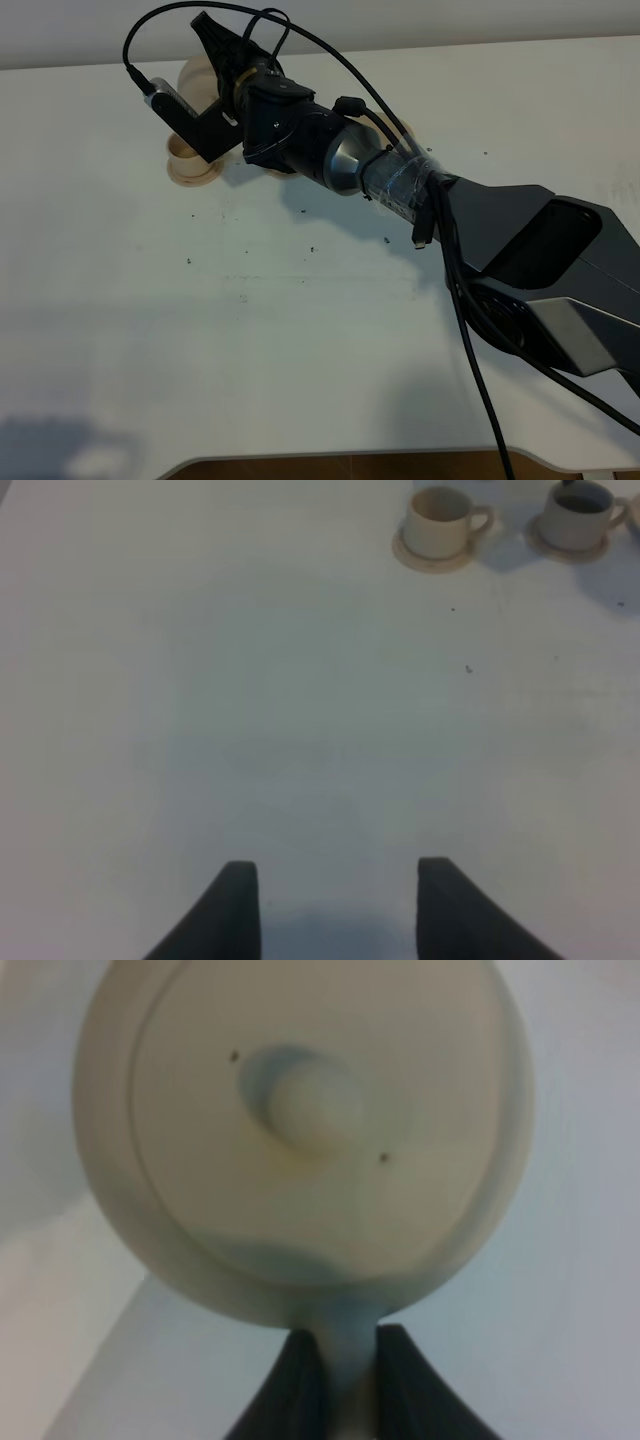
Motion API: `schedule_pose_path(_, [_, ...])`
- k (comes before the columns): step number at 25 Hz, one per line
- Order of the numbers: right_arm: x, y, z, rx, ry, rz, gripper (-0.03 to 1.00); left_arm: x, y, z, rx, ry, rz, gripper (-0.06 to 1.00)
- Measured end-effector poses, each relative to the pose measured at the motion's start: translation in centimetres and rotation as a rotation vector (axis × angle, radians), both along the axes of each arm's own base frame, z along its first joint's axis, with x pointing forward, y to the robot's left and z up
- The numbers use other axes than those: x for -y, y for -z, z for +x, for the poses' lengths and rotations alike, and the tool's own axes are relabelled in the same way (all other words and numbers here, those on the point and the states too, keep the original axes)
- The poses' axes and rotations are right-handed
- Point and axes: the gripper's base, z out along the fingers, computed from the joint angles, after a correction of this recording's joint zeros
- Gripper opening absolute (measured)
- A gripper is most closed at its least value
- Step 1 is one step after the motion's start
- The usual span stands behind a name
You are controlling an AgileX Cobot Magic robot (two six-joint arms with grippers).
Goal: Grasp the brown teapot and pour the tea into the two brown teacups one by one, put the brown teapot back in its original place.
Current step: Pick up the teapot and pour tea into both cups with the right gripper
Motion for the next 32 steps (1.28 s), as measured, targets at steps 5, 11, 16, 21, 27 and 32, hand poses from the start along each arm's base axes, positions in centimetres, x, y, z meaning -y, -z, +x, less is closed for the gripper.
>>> schedule_pose_path(5, [-0.1,-0.15,0.09,0.043,-0.026,-0.033,0.13,0.0,0.0,0.0,0.0,0.0,0.0,0.37])
schedule_pose_path(11, [-0.21,0.64,0.14,0.047,-0.039,-0.051,0.13,0.0,0.0,0.0,0.0,0.0,-0.001,0.37])
schedule_pose_path(16, [-0.22,0.57,0.19,0.069,-0.049,-0.072,0.13,0.0,0.0,0.0,0.0,0.0,-0.001,0.37])
schedule_pose_path(21, [-0.31,0.37,0.23,0.104,-0.071,-0.101,0.13,0.0,0.0,0.0,0.0,0.0,-0.001,0.37])
schedule_pose_path(27, [-0.47,0.11,0.27,0.152,-0.105,-0.136,0.13,0.0,0.0,0.0,0.0,0.0,-0.001,0.37])
schedule_pose_path(32, [-0.55,0.04,0.26,0.165,-0.118,-0.147,0.13,0.0,0.0,0.0,0.0,0.0,-0.001,0.37])
